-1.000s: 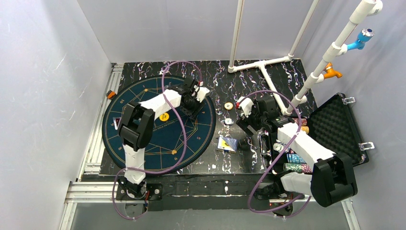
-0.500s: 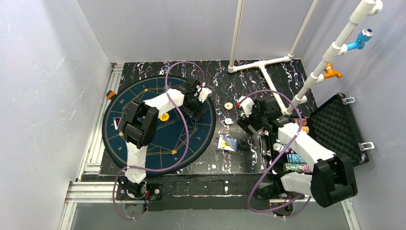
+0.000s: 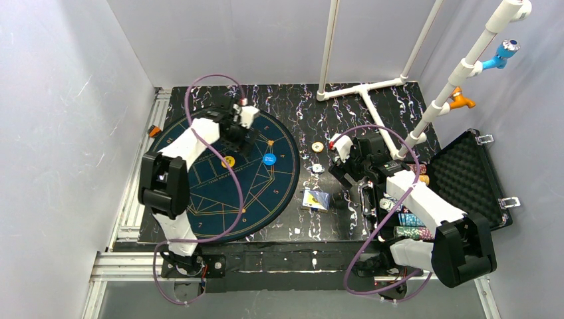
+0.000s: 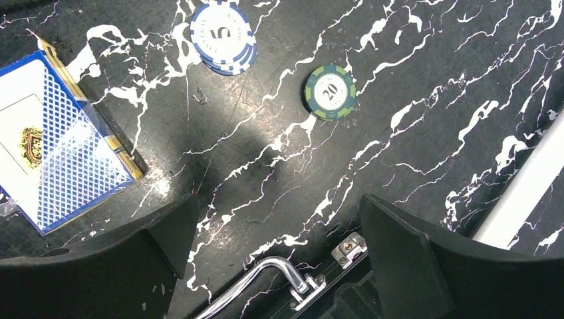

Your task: Distribute texas hold em gaming equipment

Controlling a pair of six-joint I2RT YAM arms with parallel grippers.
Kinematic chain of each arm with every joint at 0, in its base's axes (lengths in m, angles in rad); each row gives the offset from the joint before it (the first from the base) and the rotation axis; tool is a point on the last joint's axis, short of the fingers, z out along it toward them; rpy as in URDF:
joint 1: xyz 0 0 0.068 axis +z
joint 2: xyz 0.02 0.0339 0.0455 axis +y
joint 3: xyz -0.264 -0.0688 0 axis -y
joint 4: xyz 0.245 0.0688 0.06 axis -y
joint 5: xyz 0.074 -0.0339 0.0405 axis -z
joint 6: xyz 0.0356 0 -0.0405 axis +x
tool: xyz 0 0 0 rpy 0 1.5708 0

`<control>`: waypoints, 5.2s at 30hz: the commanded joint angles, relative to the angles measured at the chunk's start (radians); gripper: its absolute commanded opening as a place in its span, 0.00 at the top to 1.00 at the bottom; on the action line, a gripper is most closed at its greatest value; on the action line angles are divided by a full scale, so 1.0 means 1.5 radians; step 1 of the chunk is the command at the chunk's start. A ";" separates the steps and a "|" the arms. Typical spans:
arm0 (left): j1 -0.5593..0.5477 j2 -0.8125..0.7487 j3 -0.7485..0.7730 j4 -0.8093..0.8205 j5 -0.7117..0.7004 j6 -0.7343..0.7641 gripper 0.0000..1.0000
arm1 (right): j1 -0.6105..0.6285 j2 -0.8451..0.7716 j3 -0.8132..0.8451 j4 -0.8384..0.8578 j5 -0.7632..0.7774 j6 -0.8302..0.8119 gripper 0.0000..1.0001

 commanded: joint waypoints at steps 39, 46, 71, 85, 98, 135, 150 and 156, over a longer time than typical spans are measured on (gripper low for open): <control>0.121 -0.182 -0.206 -0.080 0.021 0.126 0.69 | -0.003 -0.007 0.025 -0.011 -0.027 0.001 0.00; 0.161 -0.329 -0.292 -0.176 0.063 0.199 0.73 | -0.003 -0.007 0.029 -0.018 -0.038 0.001 0.00; 0.217 -0.303 -0.440 -0.094 0.025 0.264 0.72 | -0.003 0.001 0.030 -0.023 -0.044 -0.005 0.00; 0.217 -0.295 -0.436 -0.103 0.042 0.278 0.09 | -0.003 0.001 0.035 -0.038 -0.075 -0.006 0.00; 0.216 -0.350 -0.298 -0.151 0.162 0.180 0.02 | 0.000 0.009 0.073 -0.083 -0.126 -0.023 0.00; 0.217 -0.462 -0.299 0.051 0.163 -0.094 0.02 | -0.040 0.469 0.361 -0.133 0.028 0.110 0.31; 0.217 -0.452 -0.288 0.051 0.154 -0.094 0.02 | -0.041 0.451 0.368 -0.170 0.018 0.092 0.82; 0.217 -0.446 -0.279 0.046 0.146 -0.114 0.02 | -0.040 0.398 0.399 -0.187 0.017 0.087 0.92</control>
